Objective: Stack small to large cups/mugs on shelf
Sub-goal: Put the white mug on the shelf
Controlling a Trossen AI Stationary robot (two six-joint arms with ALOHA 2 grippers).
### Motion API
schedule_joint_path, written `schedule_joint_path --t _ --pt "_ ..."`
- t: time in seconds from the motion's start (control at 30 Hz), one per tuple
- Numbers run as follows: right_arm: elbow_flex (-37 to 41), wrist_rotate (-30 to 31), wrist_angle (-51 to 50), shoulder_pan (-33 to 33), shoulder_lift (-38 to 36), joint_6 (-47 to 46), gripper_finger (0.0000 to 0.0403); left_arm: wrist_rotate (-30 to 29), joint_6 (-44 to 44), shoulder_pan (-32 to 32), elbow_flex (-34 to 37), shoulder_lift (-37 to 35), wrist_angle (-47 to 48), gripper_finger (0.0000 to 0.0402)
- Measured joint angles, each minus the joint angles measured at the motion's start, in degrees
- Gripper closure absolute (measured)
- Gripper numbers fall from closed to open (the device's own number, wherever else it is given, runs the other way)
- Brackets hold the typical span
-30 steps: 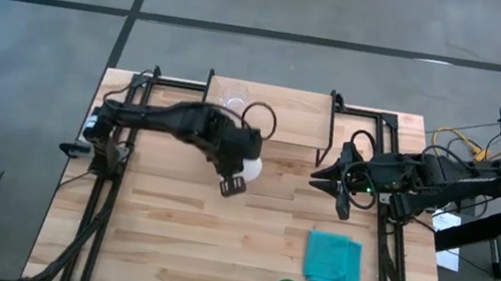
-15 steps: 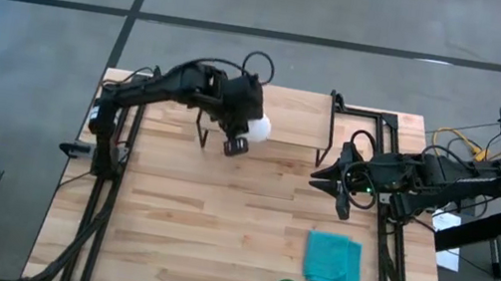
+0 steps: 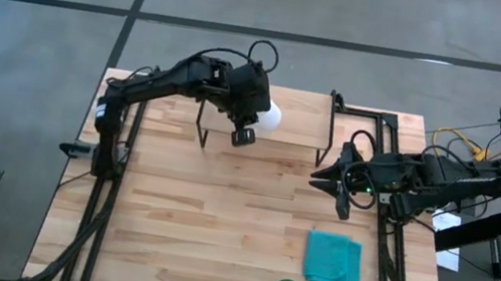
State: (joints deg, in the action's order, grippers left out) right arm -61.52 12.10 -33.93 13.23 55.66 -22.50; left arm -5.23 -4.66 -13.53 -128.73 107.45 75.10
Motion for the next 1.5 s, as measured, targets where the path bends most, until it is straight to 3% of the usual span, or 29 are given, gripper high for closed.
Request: schedule_joint_path --t 0.4,0.77,1.13,1.37,1.5 --pt "0.0 0.0 0.2 0.0 0.0 0.0 0.0307 1.2 -6.5 -2.6 0.6 2.5 1.0 0.0401" --pt "0.0 0.3 0.2 0.0 0.0 0.0 0.0307 1.8 -6.8 -3.2 1.5 2.8 0.5 0.0401" --pt "0.0 21.6 0.4 -0.8 2.0 2.8 0.0307 2.0 -6.7 -3.6 2.6 2.8 -4.1 0.0401" --pt "0.0 22.5 0.8 -6.1 9.6 3.2 0.0307 2.6 -6.3 -3.6 2.6 2.8 -5.1 0.0401" --pt "0.0 22.4 8.1 -9.5 13.0 4.1 0.0308 2.9 -6.2 -3.6 2.6 2.8 -5.0 0.0401"
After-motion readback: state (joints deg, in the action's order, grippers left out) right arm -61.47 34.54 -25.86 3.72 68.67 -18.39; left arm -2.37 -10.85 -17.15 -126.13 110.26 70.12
